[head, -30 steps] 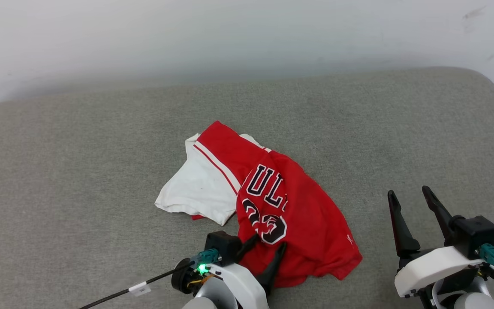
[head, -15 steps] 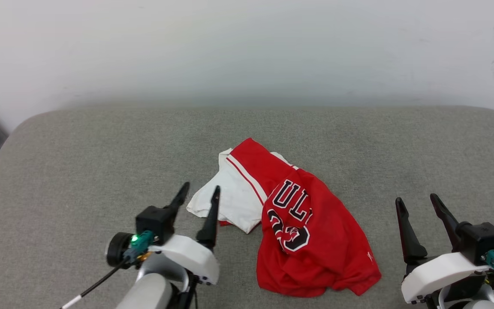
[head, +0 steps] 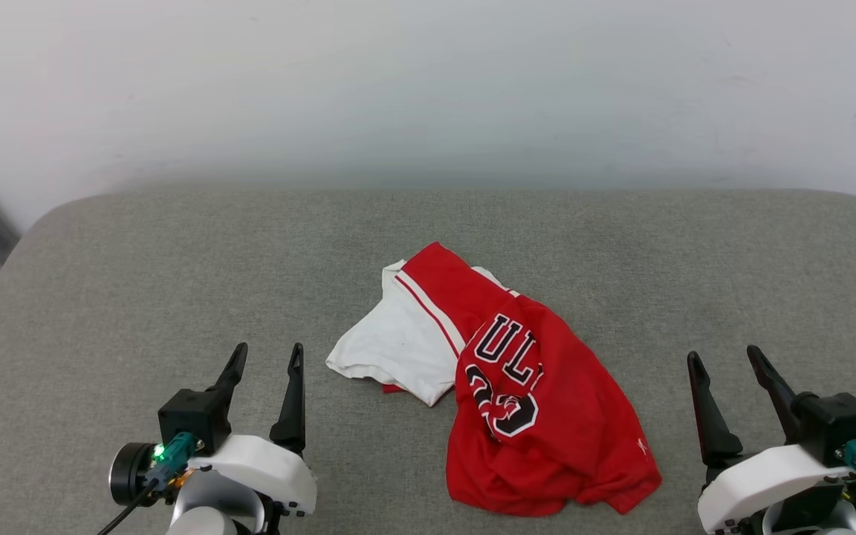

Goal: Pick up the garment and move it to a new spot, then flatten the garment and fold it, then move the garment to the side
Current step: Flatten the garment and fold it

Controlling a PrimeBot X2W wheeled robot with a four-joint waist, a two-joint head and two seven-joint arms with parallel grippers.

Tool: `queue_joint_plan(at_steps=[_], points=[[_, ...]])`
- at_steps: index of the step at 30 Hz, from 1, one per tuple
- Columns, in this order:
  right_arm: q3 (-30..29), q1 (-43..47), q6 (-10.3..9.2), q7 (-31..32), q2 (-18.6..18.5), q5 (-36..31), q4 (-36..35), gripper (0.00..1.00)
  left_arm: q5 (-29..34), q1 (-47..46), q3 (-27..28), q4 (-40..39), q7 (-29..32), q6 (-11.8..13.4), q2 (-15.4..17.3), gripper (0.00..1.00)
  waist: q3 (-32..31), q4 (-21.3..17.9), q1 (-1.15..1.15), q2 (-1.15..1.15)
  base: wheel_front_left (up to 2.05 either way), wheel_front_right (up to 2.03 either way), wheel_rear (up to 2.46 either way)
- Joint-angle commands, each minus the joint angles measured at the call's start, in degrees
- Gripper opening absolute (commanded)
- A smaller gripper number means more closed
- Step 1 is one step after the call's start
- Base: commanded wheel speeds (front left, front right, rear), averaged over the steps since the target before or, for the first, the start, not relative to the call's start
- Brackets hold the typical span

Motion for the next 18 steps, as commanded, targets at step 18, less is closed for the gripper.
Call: queue_joint_plan(at_steps=[18], points=[[1.14, -2.57, -0.04, -0.12, 0.05, 0.56, -0.94, 1.0, -4.84, -12.96, 0.4, -0.07, 13.22, -5.61, 4.41, 1.0, 4.82, -3.21, 0.0, 0.0, 0.0, 0.0, 0.0]])
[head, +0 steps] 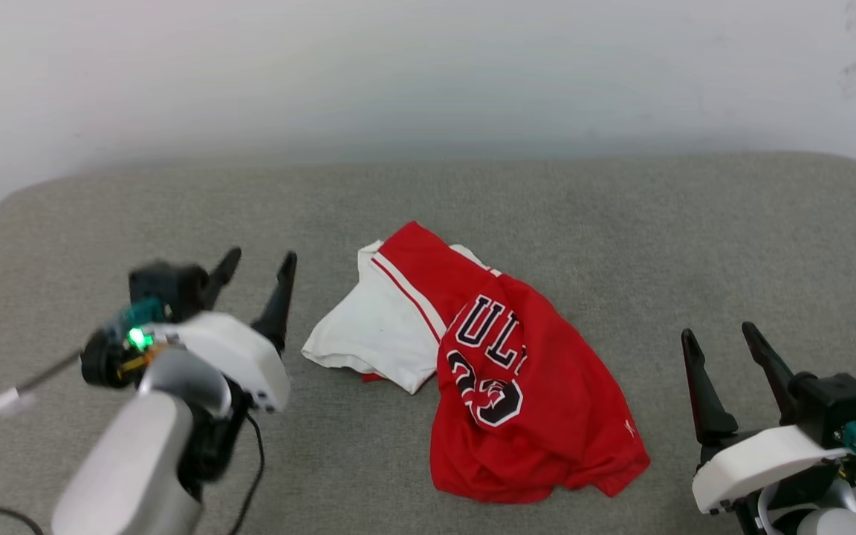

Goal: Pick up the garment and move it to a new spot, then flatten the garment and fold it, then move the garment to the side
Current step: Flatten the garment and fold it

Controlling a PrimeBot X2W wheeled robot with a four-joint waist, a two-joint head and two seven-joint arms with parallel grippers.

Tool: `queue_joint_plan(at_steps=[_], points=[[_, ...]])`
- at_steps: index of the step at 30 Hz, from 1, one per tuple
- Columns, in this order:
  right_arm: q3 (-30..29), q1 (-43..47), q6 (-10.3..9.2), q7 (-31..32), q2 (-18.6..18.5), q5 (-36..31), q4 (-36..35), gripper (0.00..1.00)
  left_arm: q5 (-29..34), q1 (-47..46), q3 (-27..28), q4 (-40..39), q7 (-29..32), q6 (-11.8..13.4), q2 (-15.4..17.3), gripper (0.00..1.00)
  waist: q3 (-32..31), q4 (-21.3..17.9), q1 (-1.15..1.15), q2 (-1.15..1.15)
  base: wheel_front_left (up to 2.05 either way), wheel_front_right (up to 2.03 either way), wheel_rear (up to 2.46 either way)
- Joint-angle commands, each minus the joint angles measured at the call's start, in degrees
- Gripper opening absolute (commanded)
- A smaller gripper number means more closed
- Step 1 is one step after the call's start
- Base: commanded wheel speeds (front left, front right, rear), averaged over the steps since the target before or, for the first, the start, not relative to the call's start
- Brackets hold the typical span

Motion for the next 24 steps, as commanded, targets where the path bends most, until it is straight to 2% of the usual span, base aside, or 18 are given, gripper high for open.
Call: queue_joint_plan(at_steps=[1, 7, 11, 17, 23, 24], points=[[0.23, -1.41, -0.04, -0.33, 0.05, 0.11, -0.36, 1.0, -1.16, -3.79, 0.11, 1.41, 3.83, -1.64, 1.33, 1.0, 2.58, -1.51, 0.0, 0.0, 0.0, 0.0, 0.0], [0.43, -3.36, -0.04, -1.63, 0.05, 0.56, 0.48, 1.0, -6.58, -11.81, -1.92, 8.97, 20.66, -7.06, 3.83, 1.0, 7.18, -4.11, 0.0, 0.0, 0.0, 0.0, 0.0], [0.71, -4.61, -0.04, -2.7, 0.05, 1.21, 1.38, 1.0, -10.04, -14.88, -3.12, 14.4, 30.37, -9.13, 4.91, 1.0, 9.86, -5.7, 0.0, 0.0, 0.0, 0.0, 0.0], [1.17, -6.43, -0.04, -4.08, 0.05, 1.81, 2.85, 1.0, -12.54, -16.29, -4.02, 21.24, 37.49, -9.89, 5.35, 1.0, 12.61, -7.48, 0.0, 0.0, 0.0, 0.0, 0.0], [1.36, -7.36, -0.04, -4.71, 0.05, 2.06, 4.14, 1.0, -13.76, -14.99, -6.13, 27.22, 41.92, -10.17, 3.49, 1.0, 13.3, -7.86, 0.0, 0.0, 0.0, 0.0, 0.0], [1.48, -7.59, -0.04, -4.85, 0.05, 2.12, 4.41, 1.0, -14.21, -14.48, -6.46, 28.36, 42.59, -10.35, 2.87, 0.71, 13.26, -7.93, 0.0, 0.0, 0.0, 0.0, 0.0]])
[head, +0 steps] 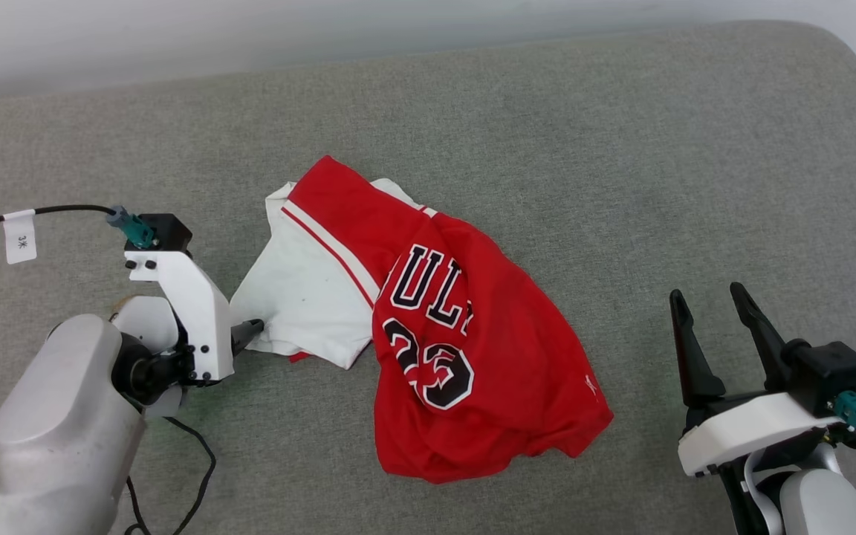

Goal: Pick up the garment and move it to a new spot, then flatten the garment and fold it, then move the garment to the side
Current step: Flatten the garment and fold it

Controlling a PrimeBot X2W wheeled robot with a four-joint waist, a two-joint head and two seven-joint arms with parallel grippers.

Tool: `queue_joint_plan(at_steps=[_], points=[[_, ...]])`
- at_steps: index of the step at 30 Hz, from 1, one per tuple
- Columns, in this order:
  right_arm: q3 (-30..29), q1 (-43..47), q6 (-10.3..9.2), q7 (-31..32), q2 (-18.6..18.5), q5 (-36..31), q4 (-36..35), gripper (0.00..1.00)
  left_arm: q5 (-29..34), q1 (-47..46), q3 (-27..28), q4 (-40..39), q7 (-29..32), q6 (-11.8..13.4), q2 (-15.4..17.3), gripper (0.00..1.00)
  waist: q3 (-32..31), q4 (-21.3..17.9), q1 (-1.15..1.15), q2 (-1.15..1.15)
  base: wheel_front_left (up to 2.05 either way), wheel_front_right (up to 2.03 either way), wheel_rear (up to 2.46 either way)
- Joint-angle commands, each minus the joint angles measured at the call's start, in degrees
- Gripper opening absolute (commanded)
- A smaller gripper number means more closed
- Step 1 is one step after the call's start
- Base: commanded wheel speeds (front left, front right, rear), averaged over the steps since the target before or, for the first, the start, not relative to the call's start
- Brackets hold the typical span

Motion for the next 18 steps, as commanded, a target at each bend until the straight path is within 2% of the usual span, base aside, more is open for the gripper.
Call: queue_joint_plan(at_steps=[1, 2, 5, 9, 12, 18], points=[[0.18, -1.2, -0.04, -0.35, 0.05, 0.51, 0.29, 1.0, -0.33, 4.07, -2.34, 3.42, 1.84, -0.33, -2.43, 0.4, -0.13, -0.03, 0.0, -0.01, 0.0, 0.0, 0.0], [0.1, -1.16, -0.04, -0.42, 0.05, 0.52, 0.53, 1.0, -0.36, 4.16, -2.71, 4.05, 1.51, -0.5, -2.7, 0.0, -0.29, 0.06, 0.0, -0.01, 0.0, 0.0, 0.0], [-0.42, -1.01, -0.04, -0.39, 0.05, 0.18, 0.96, 1.0, 0.35, 3.88, -3.04, 3.7, -2.06, -1.05, -3.1, 0.0, -1.1, 0.69, 0.0, -0.01, 0.0, 0.0, 0.0], [-1.26, -0.17, -0.04, 0.11, 0.05, -0.57, 0.95, 1.0, 2.51, 2.43, -2.23, 1.18, -9.43, -0.58, -1.6, 0.0, -2.82, 2.5, 0.0, -0.01, 0.0, 0.0, 0.0], [-1.92, 0.59, -0.04, 0.45, 0.05, -1.19, 0.61, 1.0, 3.68, 3.03, -1.01, -2.51, -14.05, 1.15, -0.45, 0.0, -4.29, 4.26, 0.0, -0.01, 0.0, 0.0, 0.0], [-2.45, 2.26, -0.04, 1.57, 0.04, -1.68, -0.43, 1.0, 3.85, 11.31, 2.84, -13.04, -20.26, 7.18, 3.44, 0.0, -7.06, 7.3, 0.0, -0.01, 0.0, 0.0, 0.0]])
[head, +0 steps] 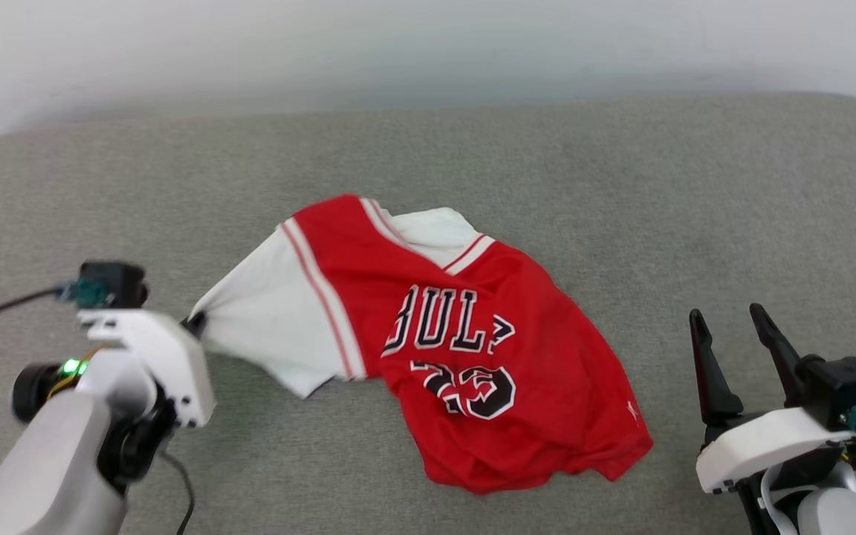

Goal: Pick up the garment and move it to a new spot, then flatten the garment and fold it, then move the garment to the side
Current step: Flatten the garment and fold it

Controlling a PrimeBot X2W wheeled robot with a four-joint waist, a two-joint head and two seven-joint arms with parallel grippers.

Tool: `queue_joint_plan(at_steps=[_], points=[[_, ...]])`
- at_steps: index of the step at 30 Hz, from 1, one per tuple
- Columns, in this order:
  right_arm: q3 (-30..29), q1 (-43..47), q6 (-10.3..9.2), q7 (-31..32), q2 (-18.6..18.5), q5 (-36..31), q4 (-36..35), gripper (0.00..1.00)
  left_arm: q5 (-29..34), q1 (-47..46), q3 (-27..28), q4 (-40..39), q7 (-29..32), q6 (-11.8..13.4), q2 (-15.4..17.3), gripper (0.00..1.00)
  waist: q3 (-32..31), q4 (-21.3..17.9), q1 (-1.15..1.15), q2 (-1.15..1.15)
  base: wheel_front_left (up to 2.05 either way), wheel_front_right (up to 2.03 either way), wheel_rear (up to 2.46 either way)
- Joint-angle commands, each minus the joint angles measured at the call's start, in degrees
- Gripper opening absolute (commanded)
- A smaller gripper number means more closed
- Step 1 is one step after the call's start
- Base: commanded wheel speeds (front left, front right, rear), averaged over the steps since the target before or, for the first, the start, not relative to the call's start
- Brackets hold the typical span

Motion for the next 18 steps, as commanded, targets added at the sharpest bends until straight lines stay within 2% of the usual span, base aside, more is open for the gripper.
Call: queue_joint_plan(at_steps=[1, 5, 7, 11, 12, 13, 14, 18], points=[[-0.15, 0.85, -0.04, 0.24, 0.03, -0.38, -0.44, 1.0, -0.6, 3.54, 1.19, -2.51, -0.68, 1.75, 1.18, 0.0, -1.74, 1.72, 0.0, 0.0, 0.0, 0.0, 0.0], [-0.48, 2.3, -0.04, 0.9, 0.03, -0.54, -1.15, 1.0, -2.98, 14.29, 4.85, -9.35, -1.27, 7.09, 3.68, 0.0, -3.23, 2.92, 0.0, 0.0, 0.0, 0.0, 0.0], [-0.54, 2.73, -0.04, 1.3, 0.03, -0.56, -1.58, 1.0, -4.8, 19.43, 6.47, -11.6, -1.12, 9.19, 3.68, 0.0, -3.52, 3.31, 0.0, 0.0, 0.0, 0.0, 0.0], [-0.24, 3.21, -0.04, 1.91, 0.03, -0.7, -2.28, 1.0, -7.07, 26.23, 7.5, -13.58, -1.53, 11.28, 2.35, 0.0, -3.82, 3.83, 0.0, 0.0, 0.0, 0.0, 0.0], [-0.12, 3.25, -0.04, 2.1, 0.03, -0.76, -2.46, 1.0, -7.68, 27.27, 7.55, -13.57, -1.6, 11.5, 1.71, 0.18, -3.97, 3.84, 0.0, 0.0, 0.0, 0.0, 0.0], [-0.06, 3.34, -0.04, 2.36, 0.03, -0.8, -2.56, 1.0, -7.8, 28.01, 7.35, -13.61, -1.66, 11.65, 1.26, 0.76, -4.21, 3.88, 0.0, 0.0, 0.0, 0.0, 0.0], [0.0, 3.43, -0.04, 2.47, 0.03, -0.89, -2.68, 1.0, -7.73, 28.29, 7.39, -13.86, -2.44, 11.79, 0.81, 1.0, -4.47, 3.88, 0.0, 0.0, 0.0, 0.0, 0.0], [-0.08, 4.31, -0.04, 3.13, 0.03, -1.08, -2.92, 1.0, -5.85, 27.44, 6.64, -14.93, -5.94, 11.92, -0.45, 1.0, -5.88, 3.88, 0.0, 0.0, 0.0, 0.0, 0.0]])
